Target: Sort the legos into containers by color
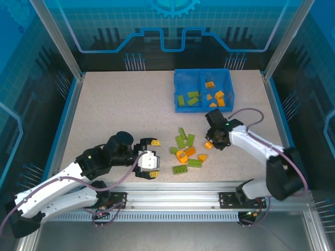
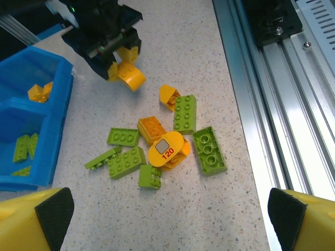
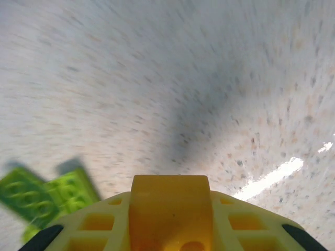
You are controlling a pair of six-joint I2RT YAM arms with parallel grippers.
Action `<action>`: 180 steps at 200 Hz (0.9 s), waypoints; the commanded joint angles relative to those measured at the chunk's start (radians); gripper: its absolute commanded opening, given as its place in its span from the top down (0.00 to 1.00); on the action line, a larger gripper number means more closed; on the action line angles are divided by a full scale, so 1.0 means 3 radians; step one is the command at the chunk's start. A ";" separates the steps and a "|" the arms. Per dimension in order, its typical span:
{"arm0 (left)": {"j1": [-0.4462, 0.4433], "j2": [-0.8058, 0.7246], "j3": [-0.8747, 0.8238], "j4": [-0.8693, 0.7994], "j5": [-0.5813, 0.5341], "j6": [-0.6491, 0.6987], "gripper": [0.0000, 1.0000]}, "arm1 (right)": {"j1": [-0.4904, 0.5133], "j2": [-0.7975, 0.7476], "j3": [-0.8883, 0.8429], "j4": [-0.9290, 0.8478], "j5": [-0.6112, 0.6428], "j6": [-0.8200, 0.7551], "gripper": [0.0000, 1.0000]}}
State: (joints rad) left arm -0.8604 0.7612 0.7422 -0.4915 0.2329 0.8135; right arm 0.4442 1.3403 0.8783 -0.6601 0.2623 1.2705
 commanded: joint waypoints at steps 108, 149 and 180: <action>-0.0021 -0.0139 -0.0140 0.0318 -0.0287 0.0023 0.01 | -0.0736 0.2516 0.3655 -0.0037 0.0882 -0.3302 0.75; -0.0016 -0.0110 -0.0154 0.0345 -0.0361 0.0040 0.01 | -0.0813 0.3266 0.4568 -0.0354 0.0785 -0.3276 0.69; -0.0016 -0.0079 -0.0111 0.0378 -0.0452 -0.0082 0.01 | -0.0843 0.3519 0.5019 -0.0655 0.0749 -0.3217 0.47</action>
State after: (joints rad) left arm -0.8604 0.7330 0.7151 -0.4122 0.1261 0.8112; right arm 0.2092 2.3806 2.2768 -0.7540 0.5037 0.3038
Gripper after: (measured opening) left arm 0.987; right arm 0.450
